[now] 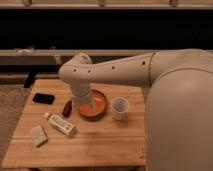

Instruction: Push the eraser across the table

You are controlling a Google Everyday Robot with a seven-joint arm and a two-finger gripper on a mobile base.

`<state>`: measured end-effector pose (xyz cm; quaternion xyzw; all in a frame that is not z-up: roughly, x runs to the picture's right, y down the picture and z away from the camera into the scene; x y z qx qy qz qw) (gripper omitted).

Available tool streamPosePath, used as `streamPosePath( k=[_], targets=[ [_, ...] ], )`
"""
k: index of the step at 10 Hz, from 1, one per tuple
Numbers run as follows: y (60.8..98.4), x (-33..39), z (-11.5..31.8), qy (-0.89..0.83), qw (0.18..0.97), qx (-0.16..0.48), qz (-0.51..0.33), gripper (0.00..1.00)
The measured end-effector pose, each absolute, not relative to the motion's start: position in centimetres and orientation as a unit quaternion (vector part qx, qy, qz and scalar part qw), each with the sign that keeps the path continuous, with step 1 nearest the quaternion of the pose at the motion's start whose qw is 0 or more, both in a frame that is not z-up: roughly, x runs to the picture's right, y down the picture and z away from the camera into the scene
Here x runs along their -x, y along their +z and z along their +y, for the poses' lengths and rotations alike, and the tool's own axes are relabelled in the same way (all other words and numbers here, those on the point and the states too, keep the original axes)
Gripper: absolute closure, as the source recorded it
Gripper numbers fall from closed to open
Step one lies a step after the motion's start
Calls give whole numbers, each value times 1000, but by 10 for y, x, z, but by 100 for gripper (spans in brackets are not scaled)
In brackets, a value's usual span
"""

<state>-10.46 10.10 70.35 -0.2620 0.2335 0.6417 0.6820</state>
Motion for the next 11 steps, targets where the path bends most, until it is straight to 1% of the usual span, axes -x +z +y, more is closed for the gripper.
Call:
streamPosePath(
  k=[3, 6, 11],
  targets=[
    [716, 120, 88, 630, 696, 263, 220, 35],
    [741, 172, 66, 607, 720, 271, 199, 35],
    [802, 272, 33, 560, 762, 297, 132, 35]
  ],
)
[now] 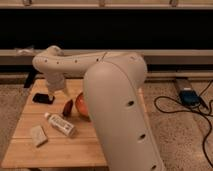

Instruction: Push the eraser across the table

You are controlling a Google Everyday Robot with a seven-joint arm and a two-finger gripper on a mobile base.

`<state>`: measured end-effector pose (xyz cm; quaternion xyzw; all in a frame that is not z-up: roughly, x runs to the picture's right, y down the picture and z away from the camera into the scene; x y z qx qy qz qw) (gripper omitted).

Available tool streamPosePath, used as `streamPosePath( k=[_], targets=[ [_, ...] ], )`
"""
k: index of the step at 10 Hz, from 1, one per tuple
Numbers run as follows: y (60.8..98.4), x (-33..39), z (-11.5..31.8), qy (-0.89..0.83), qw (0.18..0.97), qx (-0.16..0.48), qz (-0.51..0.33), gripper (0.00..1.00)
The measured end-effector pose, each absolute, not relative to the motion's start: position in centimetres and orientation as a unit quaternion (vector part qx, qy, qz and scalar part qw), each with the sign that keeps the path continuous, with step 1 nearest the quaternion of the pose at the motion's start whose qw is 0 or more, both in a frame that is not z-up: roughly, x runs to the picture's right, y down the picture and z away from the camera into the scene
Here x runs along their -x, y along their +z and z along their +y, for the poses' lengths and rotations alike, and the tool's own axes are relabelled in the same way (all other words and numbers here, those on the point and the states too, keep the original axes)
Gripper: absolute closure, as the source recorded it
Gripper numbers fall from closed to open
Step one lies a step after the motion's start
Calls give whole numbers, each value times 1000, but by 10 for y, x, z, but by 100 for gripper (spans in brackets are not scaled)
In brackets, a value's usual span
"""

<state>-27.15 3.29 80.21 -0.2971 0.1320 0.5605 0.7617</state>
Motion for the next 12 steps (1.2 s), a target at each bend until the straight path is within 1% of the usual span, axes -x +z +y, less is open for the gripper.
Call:
streamPosePath(
  k=[3, 8, 12],
  targets=[
    [837, 317, 20, 542, 776, 313, 79, 35],
    [885, 398, 21, 499, 795, 346, 22, 35],
    [909, 435, 20, 472, 803, 364, 0, 35]
  ],
)
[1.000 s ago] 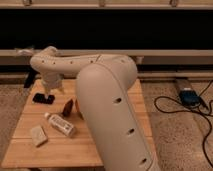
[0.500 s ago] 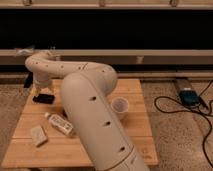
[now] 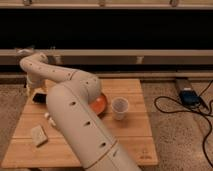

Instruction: Push the eraser across the table

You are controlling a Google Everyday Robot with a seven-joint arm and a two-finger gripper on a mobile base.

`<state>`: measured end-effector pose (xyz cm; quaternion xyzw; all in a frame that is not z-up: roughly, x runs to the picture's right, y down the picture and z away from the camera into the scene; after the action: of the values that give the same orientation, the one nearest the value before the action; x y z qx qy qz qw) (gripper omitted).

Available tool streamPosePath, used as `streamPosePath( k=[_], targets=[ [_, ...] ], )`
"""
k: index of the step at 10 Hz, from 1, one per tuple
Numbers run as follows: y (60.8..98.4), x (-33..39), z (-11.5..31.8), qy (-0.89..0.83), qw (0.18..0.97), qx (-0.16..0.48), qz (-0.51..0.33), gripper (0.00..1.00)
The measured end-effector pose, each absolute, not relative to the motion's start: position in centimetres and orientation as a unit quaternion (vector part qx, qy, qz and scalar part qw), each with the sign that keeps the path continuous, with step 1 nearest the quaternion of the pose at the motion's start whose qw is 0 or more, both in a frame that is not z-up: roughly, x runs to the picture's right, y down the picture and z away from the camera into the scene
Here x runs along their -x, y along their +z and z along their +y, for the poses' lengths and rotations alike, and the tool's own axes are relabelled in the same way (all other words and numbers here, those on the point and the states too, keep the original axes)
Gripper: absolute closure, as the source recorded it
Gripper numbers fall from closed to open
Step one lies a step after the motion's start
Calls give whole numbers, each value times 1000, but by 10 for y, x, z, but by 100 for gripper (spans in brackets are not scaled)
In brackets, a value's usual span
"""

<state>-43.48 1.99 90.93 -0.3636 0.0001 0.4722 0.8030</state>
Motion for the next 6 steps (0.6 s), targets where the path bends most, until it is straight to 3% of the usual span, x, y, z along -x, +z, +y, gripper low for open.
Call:
streamPosePath(
  k=[3, 6],
  targets=[
    [911, 450, 25, 452, 810, 372, -11, 37],
    [909, 465, 35, 431, 819, 379, -16, 66]
  ],
)
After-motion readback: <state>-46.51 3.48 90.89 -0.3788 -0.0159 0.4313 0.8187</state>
